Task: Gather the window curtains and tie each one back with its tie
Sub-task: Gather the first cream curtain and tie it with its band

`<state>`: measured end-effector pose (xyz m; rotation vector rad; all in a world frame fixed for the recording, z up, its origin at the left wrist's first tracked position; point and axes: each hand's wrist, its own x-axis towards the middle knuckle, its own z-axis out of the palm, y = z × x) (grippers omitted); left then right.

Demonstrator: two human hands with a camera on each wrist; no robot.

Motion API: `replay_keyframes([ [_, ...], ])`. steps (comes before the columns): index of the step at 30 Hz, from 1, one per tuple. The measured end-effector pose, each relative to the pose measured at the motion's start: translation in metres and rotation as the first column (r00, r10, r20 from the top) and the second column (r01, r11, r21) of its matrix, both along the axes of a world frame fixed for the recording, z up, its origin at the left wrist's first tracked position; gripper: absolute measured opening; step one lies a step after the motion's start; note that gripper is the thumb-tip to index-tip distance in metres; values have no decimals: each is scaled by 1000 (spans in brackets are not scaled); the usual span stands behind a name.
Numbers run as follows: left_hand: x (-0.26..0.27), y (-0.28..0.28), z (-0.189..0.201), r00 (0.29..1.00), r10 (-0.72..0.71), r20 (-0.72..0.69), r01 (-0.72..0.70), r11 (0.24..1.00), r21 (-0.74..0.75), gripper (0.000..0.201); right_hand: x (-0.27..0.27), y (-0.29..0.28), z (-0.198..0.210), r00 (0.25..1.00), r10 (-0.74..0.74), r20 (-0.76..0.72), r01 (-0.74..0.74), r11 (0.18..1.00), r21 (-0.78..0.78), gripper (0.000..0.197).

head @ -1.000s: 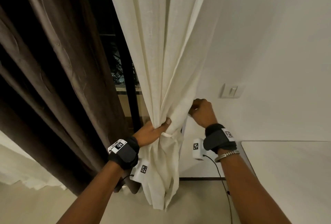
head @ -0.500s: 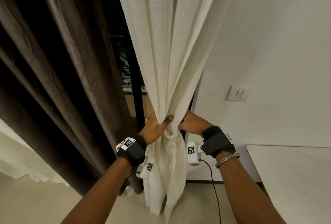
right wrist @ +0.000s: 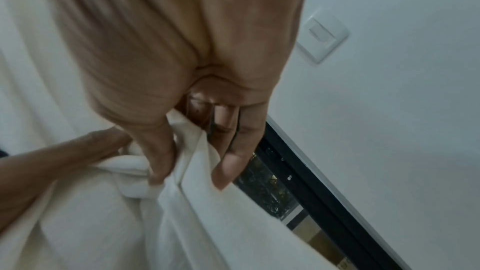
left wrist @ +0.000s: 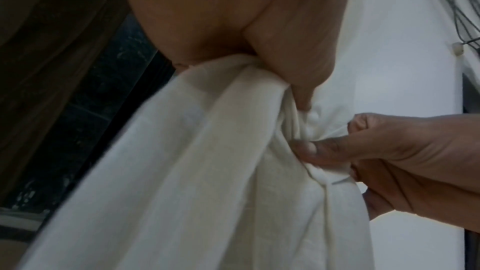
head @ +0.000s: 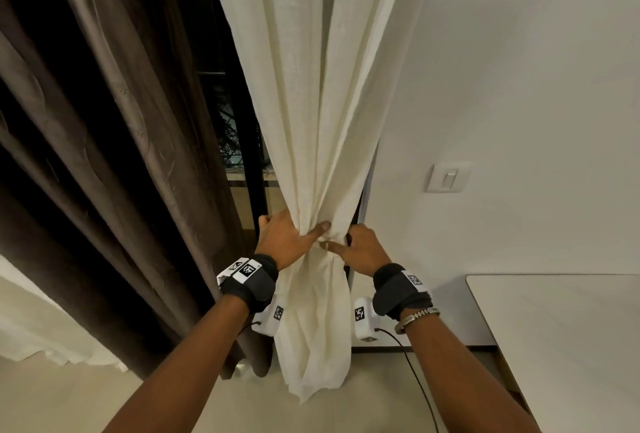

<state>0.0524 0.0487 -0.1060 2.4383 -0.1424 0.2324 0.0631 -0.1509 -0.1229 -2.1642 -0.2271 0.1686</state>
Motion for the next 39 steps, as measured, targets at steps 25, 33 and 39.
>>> replay_keyframes([
  [25, -66, -2, 31, 854, -519, 43, 521, 850, -76, 57, 26, -17, -5, 939, -343, -25, 344, 938, 29, 35],
  [33, -49, -20, 24, 875, -442, 200, 394, 888, 237, 28, 11, -25, -11, 950, -310, -33, 312, 947, 76, 37],
  [39, -48, -41, 22, 824, -542, 167, 458, 810, 368, 29, 5, -33, -10, 947, -322, -10, 321, 938, 128, 59],
])
